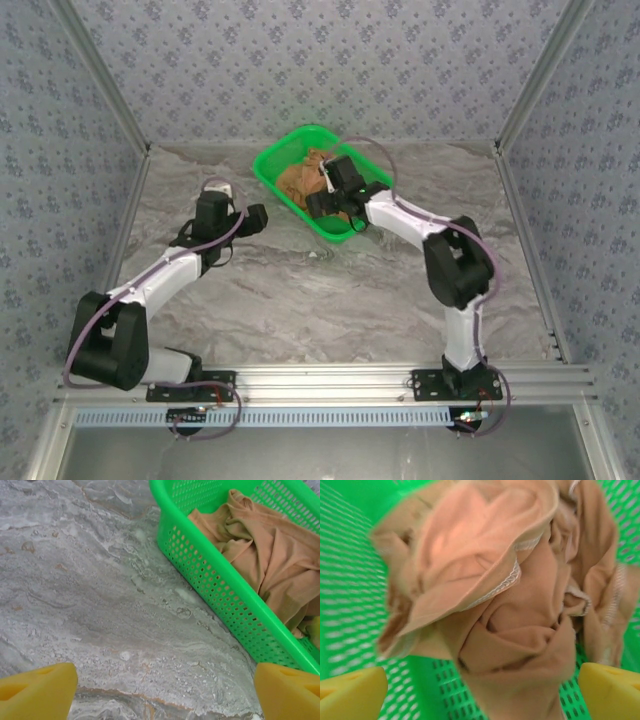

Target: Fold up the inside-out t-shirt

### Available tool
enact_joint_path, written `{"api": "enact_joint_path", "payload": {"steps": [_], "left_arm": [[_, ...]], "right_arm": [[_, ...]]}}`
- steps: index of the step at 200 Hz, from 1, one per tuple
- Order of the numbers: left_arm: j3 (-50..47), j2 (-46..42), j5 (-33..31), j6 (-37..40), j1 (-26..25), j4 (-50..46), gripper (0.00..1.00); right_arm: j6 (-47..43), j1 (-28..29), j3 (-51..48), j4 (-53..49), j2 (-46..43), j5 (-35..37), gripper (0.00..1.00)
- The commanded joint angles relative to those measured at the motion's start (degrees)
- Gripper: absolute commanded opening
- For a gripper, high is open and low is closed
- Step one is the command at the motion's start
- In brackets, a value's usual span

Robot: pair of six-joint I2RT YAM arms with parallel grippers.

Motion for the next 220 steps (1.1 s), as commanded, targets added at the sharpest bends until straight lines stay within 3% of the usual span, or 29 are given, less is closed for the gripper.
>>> {"api": "enact_joint_path", "payload": {"steps": [1, 32, 53, 78, 99, 140, 177, 220], "left_arm": [[0.43, -0.84, -0.21, -0.62, -0.63, -2.04, 0.91], [-0.48, -2.14, -0.85, -0.06, -0.72, -2.92, 0.92], [-0.78, -2.65, -1.32, -0.09, -0.81, -3.25, 0.92], [-1.13, -3.08, -1.6, 0.0, -0.9, -3.89, 0.92], [-1.79, -3.59, -1.92, 0.0, -0.9, -4.48, 0.92], [-3.26, -4.09, -2.04, -0.17, -1.32, -4.5, 0.92], [-3.1, -2.78, -2.03, -0.08, -2.38, -3.98, 0.92], [-1.78, -1.98, -2.02, 0.27, -3.86, -4.76, 0.92]], "right_arm": [[0.6, -1.93, 7.88, -8.84, 6.49, 3.13, 1.0], [0.95, -4.32, 18.43, -11.59, 15.84, -1.17, 0.97], [1.78, -5.55, 23.99, -13.28, 20.09, -2.19, 0.69], [3.85, -8.69, 23.58, -12.8, 19.88, -0.88, 0.38], [5.2, -12.7, 19.0, -12.2, 15.98, 2.92, 0.21], [9.3, -24.2, 2.14, -6.02, 2.53, 5.97, 0.15], [11.41, -33.27, 0.56, -4.83, -0.05, 7.0, 0.14], [6.26, -32.27, 3.22, -1.71, -7.34, 3.03, 0.13]]}}
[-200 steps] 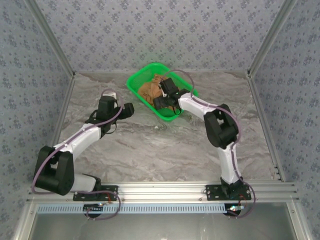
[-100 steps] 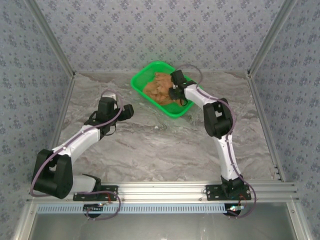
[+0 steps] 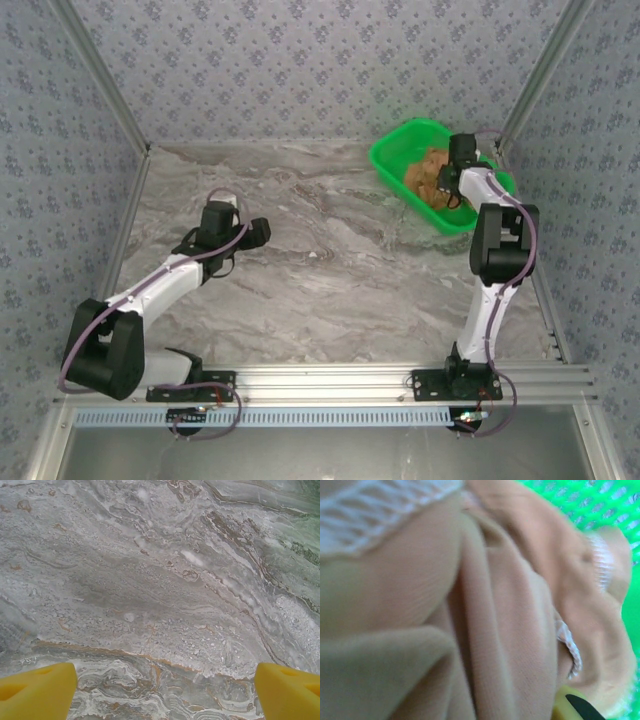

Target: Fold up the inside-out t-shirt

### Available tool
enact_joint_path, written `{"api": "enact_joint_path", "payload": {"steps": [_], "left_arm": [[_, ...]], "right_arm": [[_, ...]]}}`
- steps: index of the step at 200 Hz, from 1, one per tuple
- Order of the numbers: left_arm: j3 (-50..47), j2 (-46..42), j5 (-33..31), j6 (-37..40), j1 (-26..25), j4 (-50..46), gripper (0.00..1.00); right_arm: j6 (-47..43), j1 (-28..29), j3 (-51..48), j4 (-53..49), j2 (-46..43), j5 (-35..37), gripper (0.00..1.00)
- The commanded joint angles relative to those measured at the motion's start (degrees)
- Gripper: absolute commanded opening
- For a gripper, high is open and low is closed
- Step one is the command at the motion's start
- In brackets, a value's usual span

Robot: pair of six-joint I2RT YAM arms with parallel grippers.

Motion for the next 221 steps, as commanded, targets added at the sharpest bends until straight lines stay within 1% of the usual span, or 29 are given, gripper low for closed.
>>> {"api": "enact_joint_path", "payload": {"steps": [1, 13, 37, 52, 71, 90, 113, 134, 156, 166, 177, 181, 186, 190, 198, 202, 215, 221], "left_arm": [[1.23, 0.43, -0.51, 0.25, -0.99, -0.74, 0.92], [1.49, 0.38, -0.53, 0.24, -1.17, -0.99, 0.92], [1.42, 0.12, -0.92, -0.06, -1.26, -0.97, 0.92], [1.33, 0.12, -1.16, -0.05, -1.26, -0.84, 0.92], [1.2, -0.14, -2.1, -0.22, -1.26, -0.79, 0.92], [1.18, -1.33, -4.92, -0.58, -1.21, -1.78, 0.92], [1.07, -4.07, -9.72, -1.14, -0.93, -3.9, 0.93], [-0.1, -7.93, -15.3, -4.02, 0.19, -6.66, 0.93], [-2.28, -13.35, -18.44, -7.05, 2.15, -9.57, 0.94], [-3.33, -16.18, -19.66, -7.36, 2.59, -10.68, 0.94], [-4.46, -18.77, -19.82, -6.58, 2.94, -10.81, 0.95], [-4.62, -19.44, -19.51, -6.23, 3.04, -10.81, 0.95], [-4.82, -20.09, -18.86, -5.68, 3.05, -10.73, 0.95], [-4.9, -20.28, -17.78, -5.25, 3.12, -10.45, 0.95], [-4.92, -20.21, -14.9, -4.2, 3.13, -9.52, 0.96], [-4.91, -19.91, -13.12, -3.93, 3.12, -9.02, 0.96], [-4.57, -17.43, -6.23, -3.05, 2.97, -6.22, 0.97], [-4.41, -15.8, -2.65, -2.7, 2.84, -4.42, 0.97]], "right_arm": [[-2.57, 3.91, 2.88, 2.67, -8.24, -2.3, 0.13], [-4.31, 6.17, 3.51, 1.87, -12.85, -0.64, 0.13], [-8.96, 12.92, 2.72, 2.9, -23.14, 6.62, 0.13], [-13.98, 19.02, 3.2, 4.13, -27.66, 10.59, 0.13], [-18.45, 26.42, 5.17, 4.2, -30.27, 12.15, 0.13], [-19.32, 32.35, 6.69, 2.95, -30.32, 11.02, 0.13], [-17.41, 37.11, 6.87, 2.29, -27.51, 8.2, 0.13], [-14.18, 39.38, 6.93, 2.61, -22.29, 5.76, 0.13], [-10.15, 41.09, 5.48, 3.18, -16.57, 2.24, 0.15], [-8.41, 41.67, 4.2, 2.14, -14.16, -0.94, 0.2], [-7.06, 41.93, 2.82, -0.11, -11.57, -4.18, 0.34], [-6.43, 41.9, 2.17, -2.35, -10.78, -5.14, 0.39], [-6.54, 41.42, 1.75, -4.57, -10.05, -5.16, 0.47], [-6.55, 41.01, 1.37, -6.41, -9.56, -4.74, 0.54], [-6.88, 39.97, 0.14, -9.66, -9.45, -3.66, 0.62], [-7.05, 39.43, -0.89, -10.98, -9.84, -3.55, 0.68], [-7.71, 37.76, -5.63, -11.76, -13.05, -4.28, 0.79], [-7.36, 36.92, -8.16, -11.13, -15.03, -4.69, 0.82]]}}
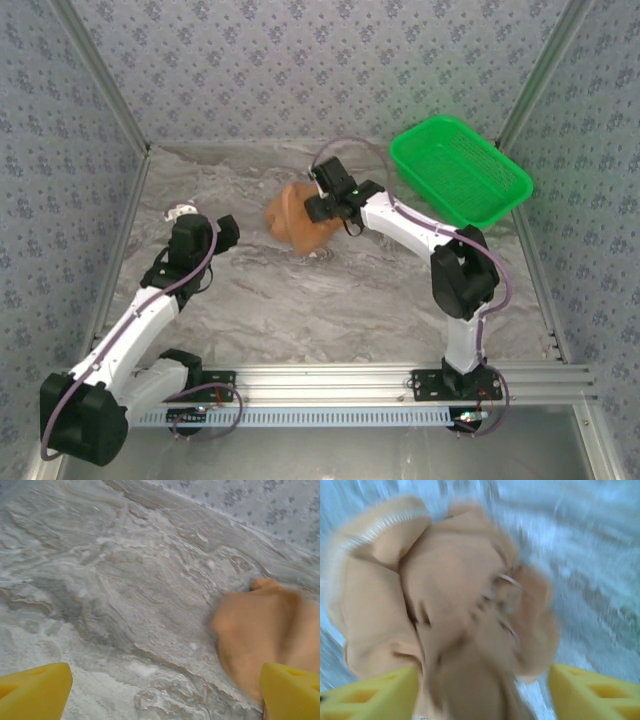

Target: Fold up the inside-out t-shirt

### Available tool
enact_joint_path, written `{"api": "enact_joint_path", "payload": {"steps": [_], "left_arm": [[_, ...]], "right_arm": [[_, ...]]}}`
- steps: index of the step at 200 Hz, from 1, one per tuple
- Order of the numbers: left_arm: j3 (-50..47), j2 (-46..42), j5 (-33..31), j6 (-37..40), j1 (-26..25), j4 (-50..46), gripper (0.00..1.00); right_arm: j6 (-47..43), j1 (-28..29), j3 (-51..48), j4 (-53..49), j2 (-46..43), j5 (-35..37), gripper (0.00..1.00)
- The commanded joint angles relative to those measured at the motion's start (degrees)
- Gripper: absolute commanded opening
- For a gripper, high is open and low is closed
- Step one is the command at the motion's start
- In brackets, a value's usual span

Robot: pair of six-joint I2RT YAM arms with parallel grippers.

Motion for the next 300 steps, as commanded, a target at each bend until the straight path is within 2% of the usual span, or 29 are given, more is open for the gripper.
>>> {"api": "enact_joint_path", "payload": {"steps": [1, 21, 40, 69, 83, 96, 114, 125, 139, 156, 175, 183, 204, 221, 233, 248, 271, 300], "left_arm": [[-0.09, 3.79, 11.6, 2.11, -0.12, 3.97, 0.97], [2.06, 11.47, 19.41, 2.63, -1.08, 8.5, 0.98], [6.36, 19.23, 22.01, 4.11, -2.28, 7.98, 0.97], [11.31, 26.86, 23.54, 5.72, -2.44, 6.49, 0.86], [12.6, 29.25, 28.88, 5.98, -2.69, 10.08, 0.85], [15.39, 33.19, 32.51, 5.55, -3.01, 11.97, 0.84], [21.05, 40.44, 30.12, 4.97, -2.97, 11.27, 0.81], [24.54, 44.77, 29.33, 5.14, -2.56, 11.02, 0.76], [28.89, 49.17, 29.64, 5.48, -2.18, 10.83, 0.66], [31.86, 51.57, 30.89, 5.83, -2.15, 11.32, 0.53], [32.4, 50.99, 31.52, 6.54, -2.11, 12.05, 0.38], [32.32, 50.47, 31.66, 6.78, -1.92, 12.11, 0.3], [31.25, 47.57, 33.78, 6.52, -0.59, 13.58, 0.08], [29.94, 42.6, 36.63, 4.19, 1.34, 15.74, 0.02], [29.43, 37.49, 38.35, 2.75, 2.38, 16.99, 0.0], [29.82, 30.45, 37.92, 3.01, 2.49, 16.94, 0.0], [32.27, 21.19, 36.16, 3.93, 2.4, 16.5, 0.0], [34.53, 11.74, 30.4, 5.64, 2.42, 18.53, 0.0]], "right_arm": [[1.4, -3.55, -5.83, -5.47, -6.99, -1.99, 0.82], [2.73, -5.55, -12.4, 0.91, -11.61, -8.76, 0.84], [4.36, -3.55, -13.68, 6.23, -10.71, -15.72, 0.83], [5.41, 2.27, -12.5, 8.21, -8.32, -8.39, 0.72], [7.44, 2.79, -14.23, 7.43, -9.45, -7.26, 0.71], [8.21, 1.6, -17.43, 8.59, -11.74, -8.74, 0.71], [8.42, 0.94, -23.21, 11.72, -14.24, -12.6, 0.71], [9.78, 1.52, -25.22, 13.68, -14.41, -13.3, 0.7], [11.92, 1.64, -26.0, 13.77, -13.36, -10.68, 0.74], [12.36, -1.03, -26.83, 17.83, -12.82, -7.58, 0.78], [12.1, -5.13, -26.32, 25.93, -10.3, -13.88, 0.79], [12.11, -6.33, -24.8, 27.91, -7.89, -16.77, 0.75], [11.28, -8.78, -17.4, 28.2, -1.46, -20.51, 0.41], [10.0, -10.66, -13.58, 24.98, -1.54, -21.63, 0.14], [8.11, -11.62, -13.47, 23.37, -6.68, -20.71, 0.05], [5.86, -12.53, -13.98, 21.68, -15.66, -18.96, 0.0], [2.27, -12.47, -13.6, 22.27, -28.51, -14.74, 0.0], [-0.92, -11.72, -9.81, 23.01, -36.89, -10.86, 0.0]]}}
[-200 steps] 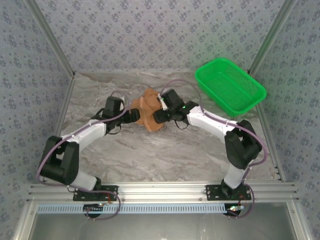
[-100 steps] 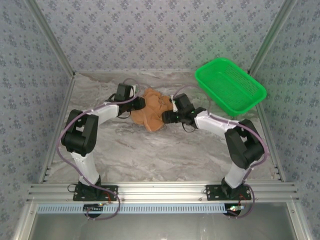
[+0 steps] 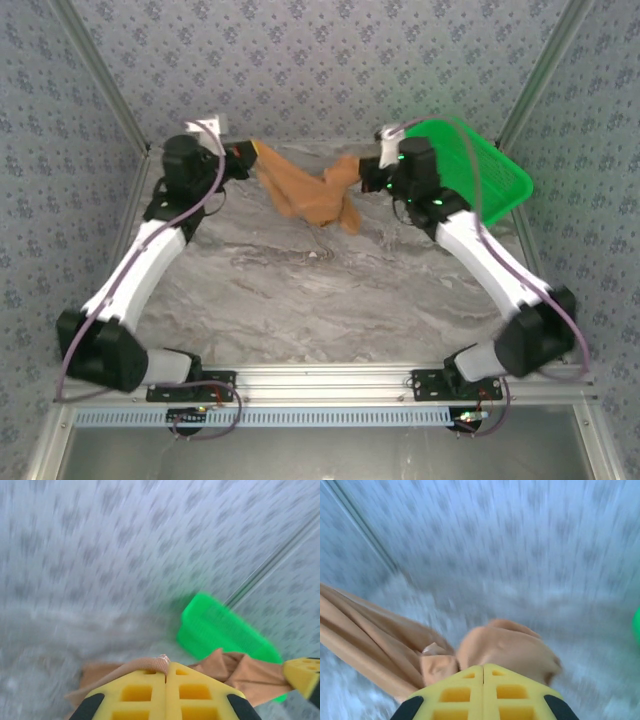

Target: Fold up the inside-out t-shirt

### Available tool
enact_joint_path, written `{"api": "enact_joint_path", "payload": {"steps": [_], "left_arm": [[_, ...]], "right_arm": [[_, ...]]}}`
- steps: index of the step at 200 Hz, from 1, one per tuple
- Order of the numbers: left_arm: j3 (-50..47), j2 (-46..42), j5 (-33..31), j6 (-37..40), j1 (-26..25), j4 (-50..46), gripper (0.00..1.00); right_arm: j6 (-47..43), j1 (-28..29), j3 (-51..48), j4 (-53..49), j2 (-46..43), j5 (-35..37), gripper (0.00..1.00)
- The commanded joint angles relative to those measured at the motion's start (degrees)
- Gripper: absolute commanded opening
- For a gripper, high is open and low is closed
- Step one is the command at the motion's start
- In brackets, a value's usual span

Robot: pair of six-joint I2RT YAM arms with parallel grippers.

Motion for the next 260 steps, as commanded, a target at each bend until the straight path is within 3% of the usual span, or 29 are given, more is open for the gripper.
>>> {"api": "enact_joint_path", "payload": {"steps": [1, 61, 101, 142, 180, 192, 206, 218, 232, 260], "left_arm": [[2.57, -6.07, -3.93, 1.67, -0.02, 3.77, 0.0], [9.83, -11.14, -4.33, 5.42, -0.36, 1.39, 0.0], [11.07, -12.07, -9.62, 9.51, -0.38, -4.01, 0.0], [7.59, -8.04, -16.67, 10.8, 1.26, -8.66, 0.0], [-0.15, -2.06, -26.55, 6.91, 7.44, -10.86, 0.0], [-4.58, -0.66, -28.18, 5.19, 9.02, -10.0, 0.0], [-9.4, 1.03, -28.33, 3.31, 10.2, -9.02, 0.0], [-12.37, 2.26, -27.86, 3.12, 10.43, -8.71, 0.0], [-15.44, 3.16, -26.96, 2.62, 10.49, -8.44, 0.0], [-21.54, 3.23, -26.25, 2.04, 10.46, -6.52, 0.01]], "right_arm": [[-4.71, 0.61, 3.71, 1.5, -5.73, 4.37, 0.0], [-12.27, 5.79, 10.86, 0.69, -10.67, 12.07, 0.0], [-14.54, 6.4, 14.02, -2.44, -9.38, 15.69, 0.0], [-10.47, 2.54, 15.32, -2.63, 1.92, 13.68, 0.0], [-5.07, 2.04, 24.58, -4.86, 23.32, 8.47, 0.0], [-3.29, 2.56, 32.07, -10.1, 32.36, 5.09, 0.14], [-2.33, 2.82, 45.92, -24.64, 43.64, 1.52, 0.35], [-5.49, 3.31, 51.78, -33.96, 47.56, 2.23, 0.47], [-6.15, 4.52, 42.85, -33.42, 43.17, 4.5, 0.52], [0.56, 5.11, 12.77, -20.78, 26.33, 2.07, 0.62]]}}
